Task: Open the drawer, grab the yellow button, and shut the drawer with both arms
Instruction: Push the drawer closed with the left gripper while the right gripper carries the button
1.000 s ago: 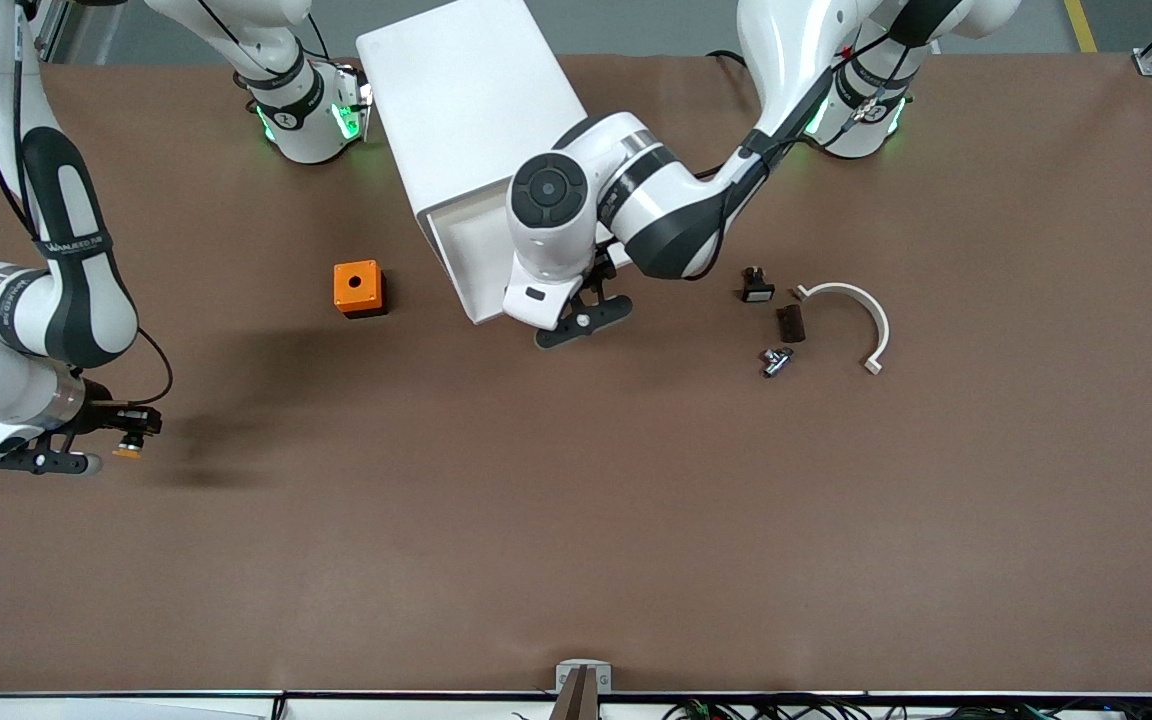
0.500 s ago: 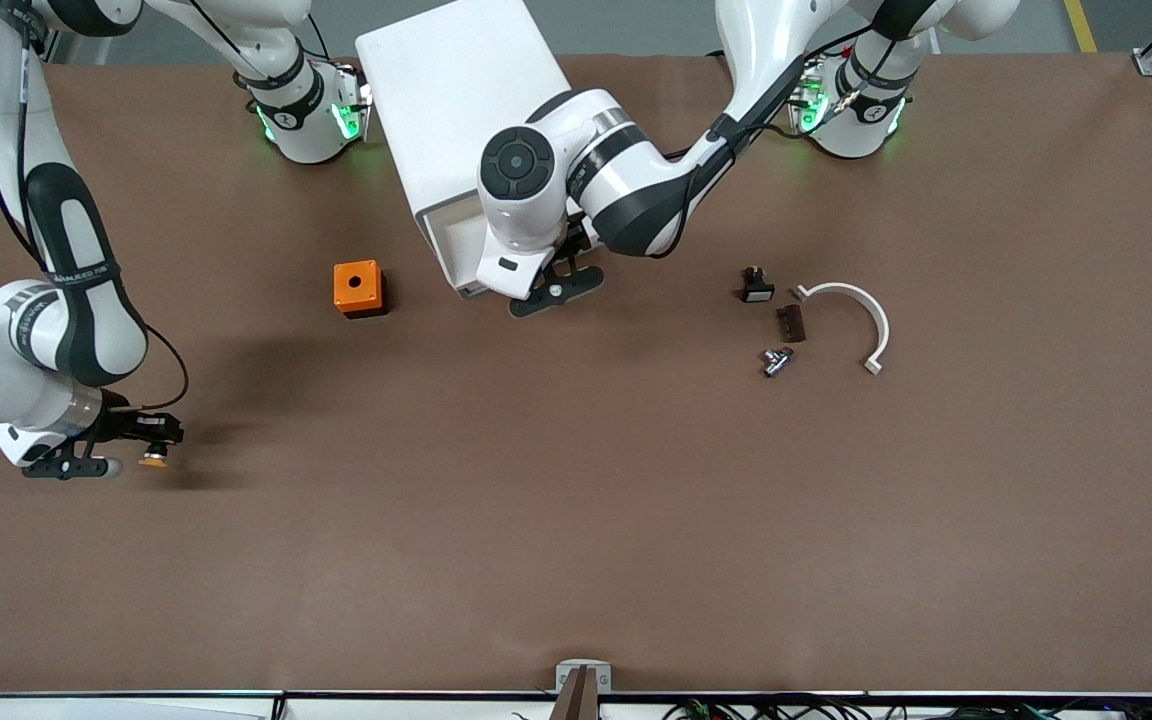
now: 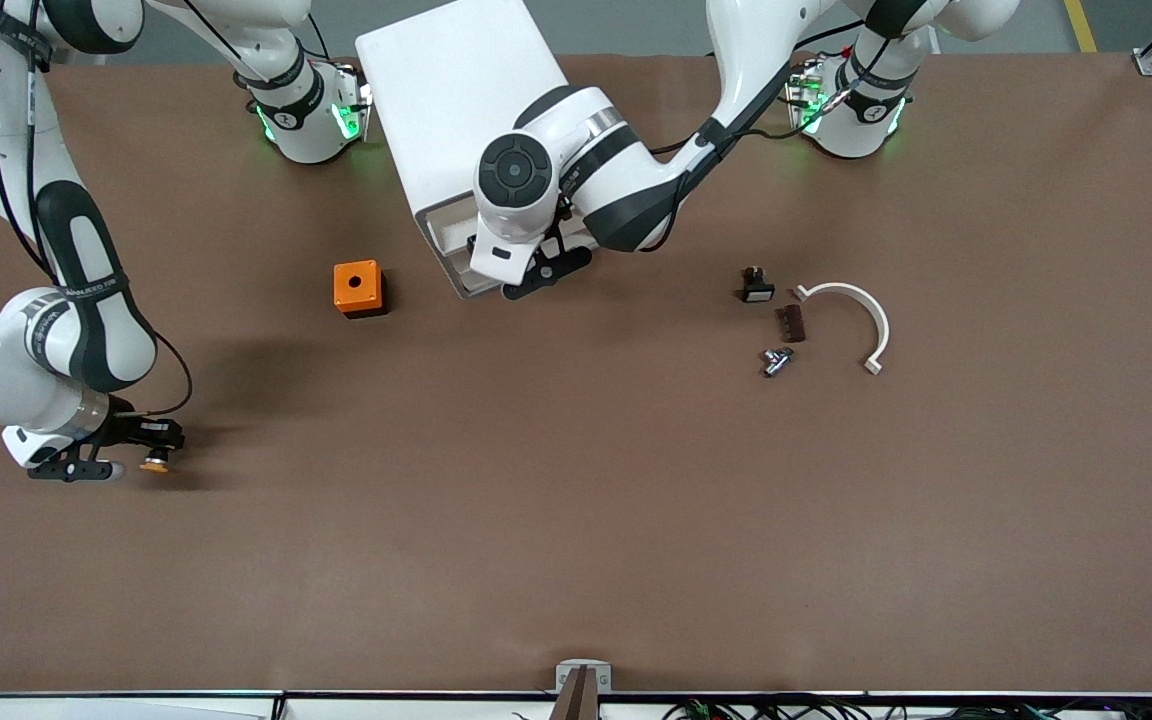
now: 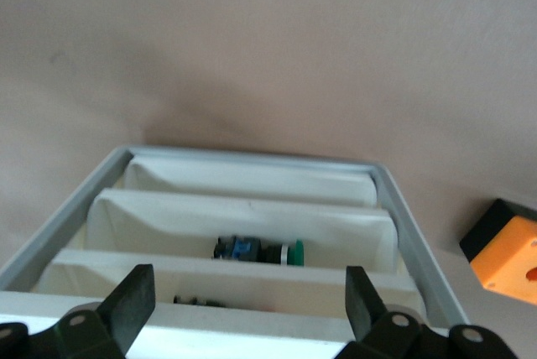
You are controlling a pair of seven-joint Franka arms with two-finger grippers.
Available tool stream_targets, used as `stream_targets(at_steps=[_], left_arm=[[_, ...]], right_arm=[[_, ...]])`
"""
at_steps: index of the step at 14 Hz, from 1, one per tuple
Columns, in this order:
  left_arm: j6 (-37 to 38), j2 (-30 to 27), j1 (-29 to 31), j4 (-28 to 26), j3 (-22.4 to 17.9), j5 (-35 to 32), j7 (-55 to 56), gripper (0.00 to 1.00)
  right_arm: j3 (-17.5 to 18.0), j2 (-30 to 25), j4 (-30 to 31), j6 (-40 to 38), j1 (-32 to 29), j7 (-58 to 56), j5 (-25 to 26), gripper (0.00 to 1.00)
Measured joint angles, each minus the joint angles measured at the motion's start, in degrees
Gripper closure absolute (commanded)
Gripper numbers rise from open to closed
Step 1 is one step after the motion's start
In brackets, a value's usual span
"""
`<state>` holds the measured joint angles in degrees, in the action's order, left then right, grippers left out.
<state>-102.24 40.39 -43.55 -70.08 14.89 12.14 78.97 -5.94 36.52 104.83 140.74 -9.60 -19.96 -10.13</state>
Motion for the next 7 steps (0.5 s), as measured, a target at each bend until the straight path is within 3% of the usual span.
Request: stream_targets(at_steps=[7], left_arm=[[0.08,0.01,-0.38,-1.91,-0.06,6.59,0.02,0.01]], right_arm=[[0.71,-0.96,-1.50,-3.92,1.22,2.02,0.00,0.00]])
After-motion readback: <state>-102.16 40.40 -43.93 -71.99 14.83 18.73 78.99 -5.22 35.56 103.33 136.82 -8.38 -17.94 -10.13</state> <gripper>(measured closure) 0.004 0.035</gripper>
